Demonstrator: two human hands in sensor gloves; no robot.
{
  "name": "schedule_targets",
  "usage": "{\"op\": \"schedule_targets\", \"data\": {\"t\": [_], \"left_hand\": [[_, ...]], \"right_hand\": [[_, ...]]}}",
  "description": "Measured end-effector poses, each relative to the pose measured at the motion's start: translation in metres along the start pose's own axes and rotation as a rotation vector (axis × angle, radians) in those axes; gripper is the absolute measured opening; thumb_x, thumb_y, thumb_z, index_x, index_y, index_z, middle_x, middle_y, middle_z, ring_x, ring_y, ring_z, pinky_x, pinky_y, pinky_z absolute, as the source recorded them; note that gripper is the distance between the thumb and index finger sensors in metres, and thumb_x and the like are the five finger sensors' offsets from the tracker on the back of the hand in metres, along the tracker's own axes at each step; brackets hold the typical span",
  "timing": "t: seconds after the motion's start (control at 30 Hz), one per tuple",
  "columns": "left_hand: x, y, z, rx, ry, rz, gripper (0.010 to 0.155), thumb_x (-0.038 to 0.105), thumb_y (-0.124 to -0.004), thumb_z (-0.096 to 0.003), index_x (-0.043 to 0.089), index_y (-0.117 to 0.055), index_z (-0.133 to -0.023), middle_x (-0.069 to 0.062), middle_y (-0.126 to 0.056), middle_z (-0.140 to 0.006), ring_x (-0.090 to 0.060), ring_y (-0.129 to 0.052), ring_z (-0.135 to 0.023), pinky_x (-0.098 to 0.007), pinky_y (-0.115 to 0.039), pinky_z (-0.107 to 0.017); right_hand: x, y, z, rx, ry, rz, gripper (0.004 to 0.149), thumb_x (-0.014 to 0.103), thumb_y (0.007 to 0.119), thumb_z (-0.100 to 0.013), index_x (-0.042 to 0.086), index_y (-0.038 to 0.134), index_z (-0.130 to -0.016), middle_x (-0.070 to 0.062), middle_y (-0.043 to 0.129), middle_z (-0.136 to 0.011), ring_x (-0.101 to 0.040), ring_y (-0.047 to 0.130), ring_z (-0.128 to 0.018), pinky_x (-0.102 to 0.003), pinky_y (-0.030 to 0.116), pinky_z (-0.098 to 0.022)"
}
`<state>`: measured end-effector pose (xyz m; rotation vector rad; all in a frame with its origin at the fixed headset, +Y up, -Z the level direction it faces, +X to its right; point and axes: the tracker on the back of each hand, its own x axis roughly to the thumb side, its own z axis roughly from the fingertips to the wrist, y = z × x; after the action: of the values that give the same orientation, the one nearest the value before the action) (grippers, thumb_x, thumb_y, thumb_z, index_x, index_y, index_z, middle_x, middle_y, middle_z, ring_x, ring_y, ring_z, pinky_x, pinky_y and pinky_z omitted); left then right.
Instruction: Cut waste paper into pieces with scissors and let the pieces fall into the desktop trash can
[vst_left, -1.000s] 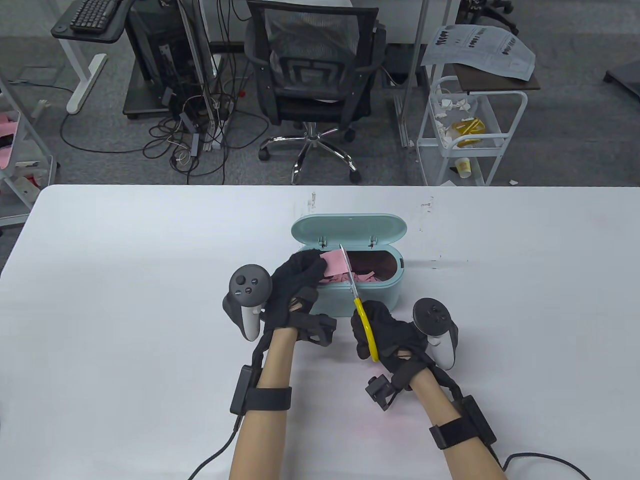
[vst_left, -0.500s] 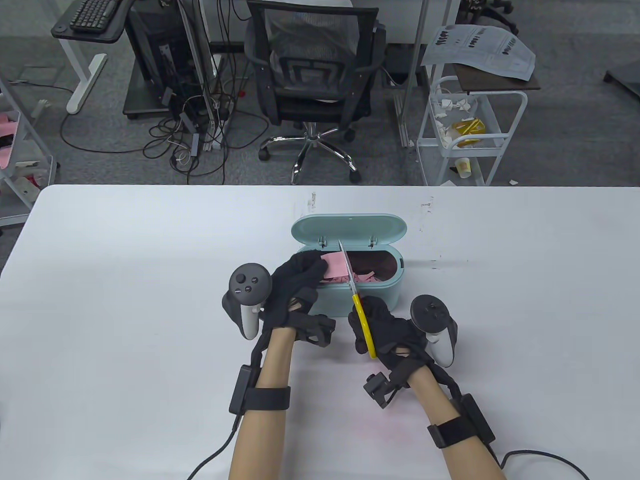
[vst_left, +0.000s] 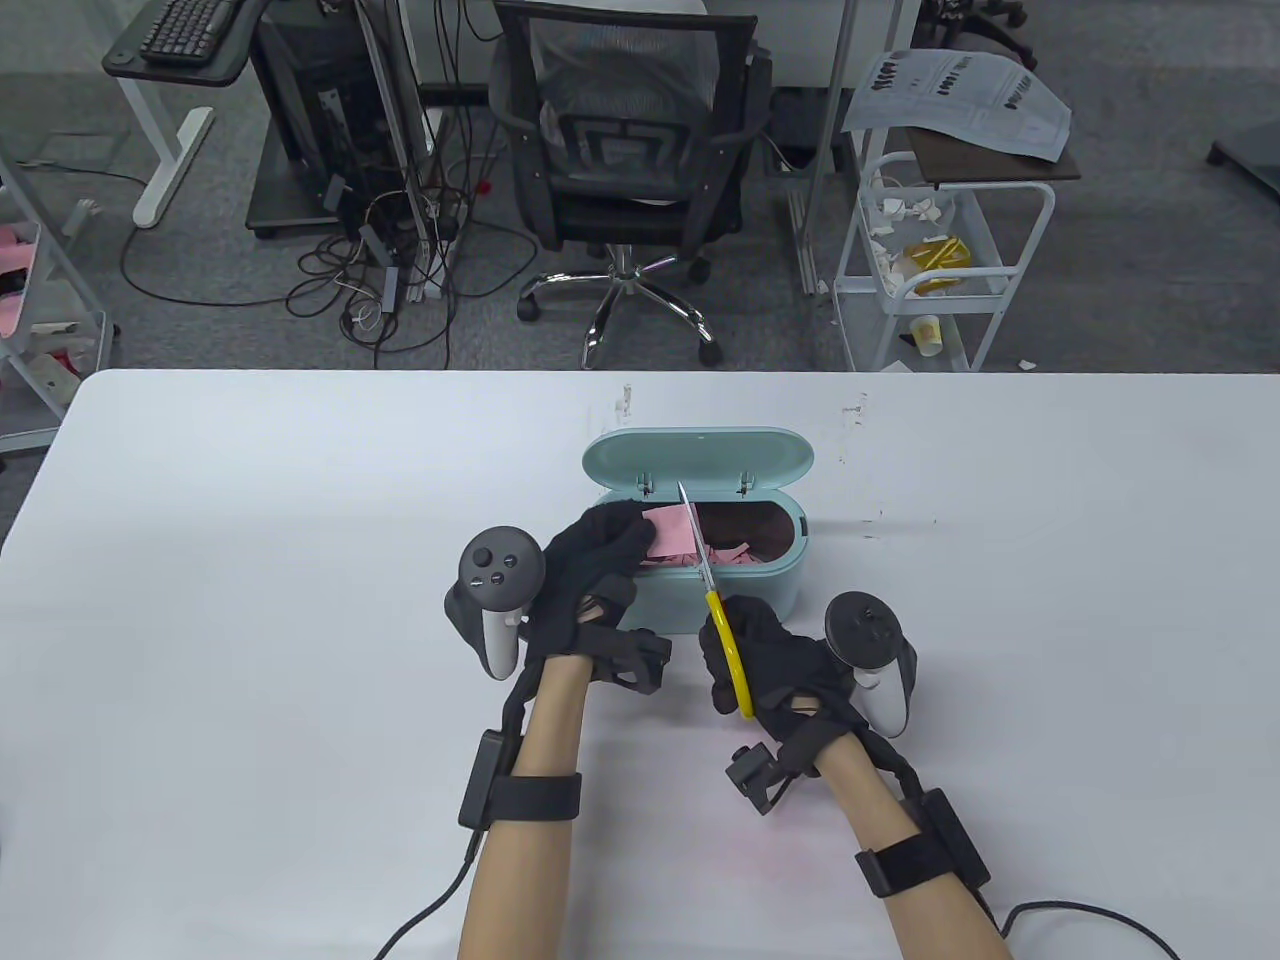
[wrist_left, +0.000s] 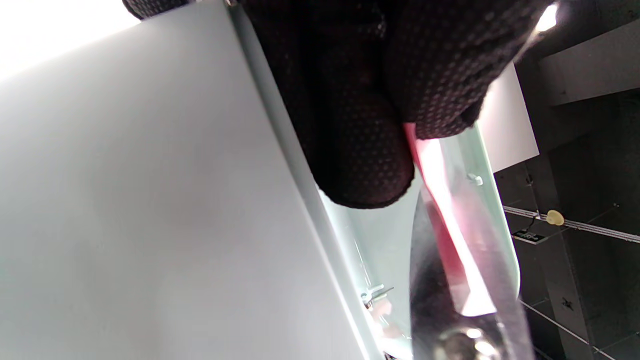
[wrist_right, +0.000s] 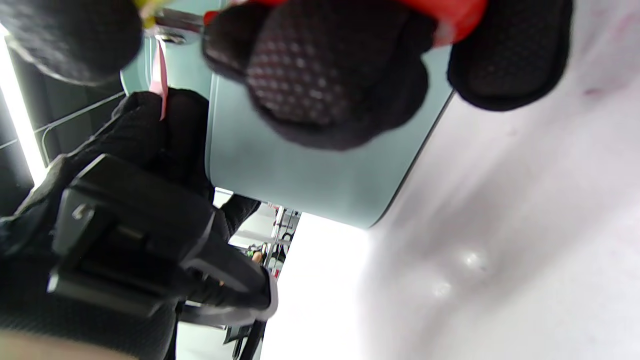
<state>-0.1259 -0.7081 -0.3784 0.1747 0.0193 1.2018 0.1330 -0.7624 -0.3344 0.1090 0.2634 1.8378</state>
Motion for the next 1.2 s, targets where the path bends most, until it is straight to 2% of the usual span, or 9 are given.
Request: {"op": "schedule_targets", "data": {"t": [0.13,0.23,0.3,0.33,0.4,0.43,0.73,0.9,1.2], "left_hand": [[0.000,0.000,0.000,0.004,0.002,0.006,0.035,0.043,-0.090,-0.0448,0.029,-0.094,-0.077,0.008,-0.113,-0.058,-0.016,-0.109,-0.061,-0.061,-0.051,-0.075],[0.000,0.000,0.000,0.005,0.005,0.012,0.035,0.043,-0.090,-0.0451,0.029,-0.094,-0.077,0.007,-0.113,-0.058,-0.016,-0.109,-0.061,-0.061,-0.051,-0.075],[0.000,0.000,0.001,0.004,0.005,0.014,0.035,0.043,-0.089,-0.0454,0.028,-0.094,-0.077,0.007,-0.113,-0.058,-0.016,-0.109,-0.061,-0.061,-0.051,-0.075],[0.000,0.000,0.001,0.003,0.006,0.015,0.035,0.043,-0.089,-0.0455,0.028,-0.094,-0.077,0.007,-0.113,-0.058,-0.016,-0.108,-0.061,-0.061,-0.051,-0.075],[0.000,0.000,0.001,0.004,0.008,0.018,0.035,0.042,-0.089,-0.0457,0.028,-0.093,-0.078,0.007,-0.113,-0.058,-0.016,-0.108,-0.061,-0.061,-0.051,-0.075],[-0.001,0.000,0.001,0.005,0.008,0.019,0.035,0.043,-0.089,-0.0458,0.028,-0.093,-0.078,0.008,-0.113,-0.058,-0.016,-0.108,-0.061,-0.061,-0.051,-0.075],[-0.001,0.000,0.001,0.008,0.011,0.027,0.035,0.043,-0.089,-0.0458,0.028,-0.093,-0.078,0.007,-0.113,-0.059,-0.016,-0.108,-0.061,-0.061,-0.051,-0.075],[-0.001,0.000,0.000,0.009,0.011,0.027,0.035,0.043,-0.089,-0.0458,0.028,-0.093,-0.078,0.007,-0.113,-0.059,-0.016,-0.108,-0.061,-0.061,-0.051,-0.075],[-0.001,0.000,0.000,0.009,0.008,0.023,0.035,0.043,-0.089,-0.0456,0.028,-0.093,-0.077,0.007,-0.113,-0.059,-0.016,-0.108,-0.061,-0.061,-0.051,-0.075]], "right_hand": [[-0.002,-0.002,0.001,-0.026,-0.013,-0.023,0.072,0.060,0.077,-0.036,0.013,0.056,-0.086,0.012,0.093,-0.051,-0.008,0.102,-0.017,-0.052,0.083,-0.044],[-0.005,-0.002,0.001,-0.017,-0.012,-0.066,0.075,0.064,0.075,-0.037,0.013,0.053,-0.088,0.010,0.091,-0.056,-0.012,0.101,-0.023,-0.056,0.079,-0.047],[-0.008,-0.001,0.002,0.025,-0.003,-0.084,0.081,0.068,0.073,-0.037,0.015,0.048,-0.092,0.006,0.087,-0.064,-0.017,0.099,-0.033,-0.060,0.073,-0.050],[-0.009,0.001,0.003,0.083,0.010,-0.077,0.085,0.071,0.072,-0.036,0.016,0.042,-0.095,0.004,0.082,-0.071,-0.020,0.097,-0.042,-0.062,0.070,-0.052],[-0.011,0.004,0.004,0.182,0.012,-0.031,0.095,0.082,0.062,-0.036,0.019,0.028,-0.099,0.000,0.070,-0.087,-0.028,0.091,-0.063,-0.065,0.064,-0.056],[-0.012,0.005,0.005,0.214,0.007,-0.005,0.098,0.085,0.056,-0.037,0.018,0.023,-0.099,-0.001,0.067,-0.090,-0.028,0.089,-0.068,-0.065,0.063,-0.057],[-0.005,0.016,0.008,0.213,-0.005,0.059,0.098,0.084,0.060,-0.036,0.016,0.028,-0.099,-0.001,0.071,-0.085,-0.027,0.090,-0.063,-0.066,0.062,-0.056],[-0.002,0.017,0.006,0.166,-0.014,0.070,0.096,0.081,0.065,-0.035,0.015,0.035,-0.097,0.001,0.077,-0.078,-0.024,0.095,-0.054,-0.065,0.066,-0.054],[-0.003,0.015,0.003,0.136,-0.012,0.069,0.093,0.078,0.067,-0.035,0.014,0.038,-0.096,0.003,0.080,-0.074,-0.022,0.097,-0.049,-0.064,0.069,-0.052]]}}
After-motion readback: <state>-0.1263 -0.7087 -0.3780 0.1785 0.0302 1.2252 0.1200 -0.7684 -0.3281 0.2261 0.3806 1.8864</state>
